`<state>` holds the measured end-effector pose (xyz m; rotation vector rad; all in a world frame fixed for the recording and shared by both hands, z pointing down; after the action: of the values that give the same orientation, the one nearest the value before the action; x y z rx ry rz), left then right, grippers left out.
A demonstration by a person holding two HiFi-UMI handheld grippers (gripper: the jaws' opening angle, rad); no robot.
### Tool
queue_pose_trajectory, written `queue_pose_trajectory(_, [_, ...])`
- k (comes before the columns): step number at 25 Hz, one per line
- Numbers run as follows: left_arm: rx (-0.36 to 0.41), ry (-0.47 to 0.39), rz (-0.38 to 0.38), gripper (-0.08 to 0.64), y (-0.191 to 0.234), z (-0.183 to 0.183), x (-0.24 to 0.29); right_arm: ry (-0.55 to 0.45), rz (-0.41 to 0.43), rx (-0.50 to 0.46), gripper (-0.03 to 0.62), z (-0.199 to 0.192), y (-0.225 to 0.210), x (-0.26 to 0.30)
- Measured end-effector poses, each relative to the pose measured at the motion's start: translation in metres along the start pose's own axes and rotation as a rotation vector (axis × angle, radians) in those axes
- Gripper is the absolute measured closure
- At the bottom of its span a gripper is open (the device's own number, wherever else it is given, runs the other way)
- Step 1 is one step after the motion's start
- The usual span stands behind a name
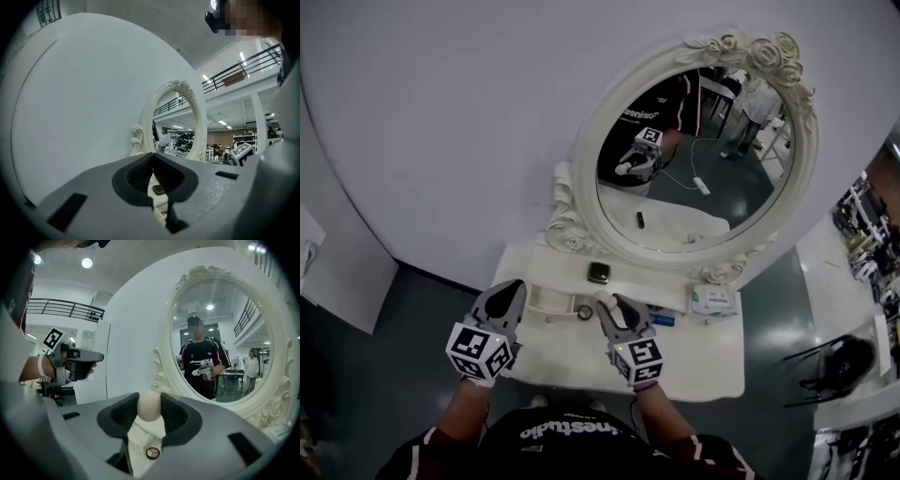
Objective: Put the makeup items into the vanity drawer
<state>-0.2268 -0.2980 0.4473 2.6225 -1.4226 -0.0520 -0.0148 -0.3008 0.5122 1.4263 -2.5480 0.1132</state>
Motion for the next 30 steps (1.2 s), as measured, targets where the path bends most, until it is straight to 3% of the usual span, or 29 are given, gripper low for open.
queue_pose_trajectory(15, [0.006,0.021,-0.053,0.554,0.029,-0.002,-0.019,0.099,-0.016,0.1,0.445,-0.061,0.041,0.068])
queue_pose_trajectory(30, [-0.004,0.078,0.031,0.554,0.058,-0.024,-0.066,0.222,-0.045,0.17,0.439,-0.126,0.058,0.117])
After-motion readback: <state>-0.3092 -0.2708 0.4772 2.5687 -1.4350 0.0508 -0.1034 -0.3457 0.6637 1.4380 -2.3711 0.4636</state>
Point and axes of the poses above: the fingertips, and each gripper's own axes: x forward along the fingers, y to its left, z out of its top, the point moved 3 cm from there along -x, backward along the fingers, and after that the axes turned 1 degree about y, right-handed, at the moved point
